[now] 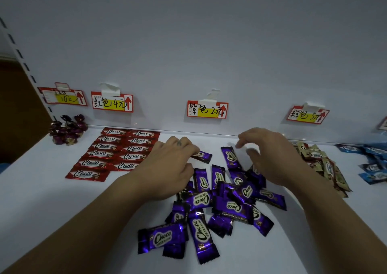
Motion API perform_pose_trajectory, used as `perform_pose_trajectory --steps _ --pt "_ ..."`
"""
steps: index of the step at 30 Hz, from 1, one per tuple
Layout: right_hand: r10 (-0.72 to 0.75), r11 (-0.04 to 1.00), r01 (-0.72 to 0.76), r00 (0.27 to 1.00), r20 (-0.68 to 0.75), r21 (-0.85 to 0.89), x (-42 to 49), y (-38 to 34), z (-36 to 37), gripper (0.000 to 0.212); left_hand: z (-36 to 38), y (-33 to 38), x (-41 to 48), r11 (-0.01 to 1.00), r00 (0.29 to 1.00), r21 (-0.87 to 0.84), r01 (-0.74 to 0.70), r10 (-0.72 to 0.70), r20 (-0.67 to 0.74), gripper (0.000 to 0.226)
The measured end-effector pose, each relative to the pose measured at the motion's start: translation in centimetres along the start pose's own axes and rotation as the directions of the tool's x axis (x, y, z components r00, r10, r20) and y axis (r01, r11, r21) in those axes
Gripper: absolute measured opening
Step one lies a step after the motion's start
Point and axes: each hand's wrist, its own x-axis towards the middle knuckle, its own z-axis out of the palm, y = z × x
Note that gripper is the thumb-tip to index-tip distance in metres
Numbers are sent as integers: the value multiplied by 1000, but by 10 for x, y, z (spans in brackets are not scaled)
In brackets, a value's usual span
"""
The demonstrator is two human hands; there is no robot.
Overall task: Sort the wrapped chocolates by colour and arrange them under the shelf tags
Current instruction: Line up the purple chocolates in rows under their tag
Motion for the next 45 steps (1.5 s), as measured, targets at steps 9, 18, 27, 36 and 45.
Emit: perform_pose_trajectory --steps 9,18,27,36,45 --pt "3 995 8 993 116 -99 3 -9 12 37 1 -1 -3 1000 1000 19 1 -1 19 41" --pt "-127 988 143 967 222 -55 -6 -14 10 49 2 -2 0 998 999 40 38 -39 23 48" --pt "-126 991 134 960 251 -15 5 -9 24 47 8 -1 8 991 994 75 109 -110 13 56" --pt "-127 992 127 991 32 17 14 -13 29 42 15 2 18 978 986 139 159 -165 34 55" --pt "-102 995 103 984 147 5 10 -15 27 42 16 2 19 980 986 115 162 -166 24 55"
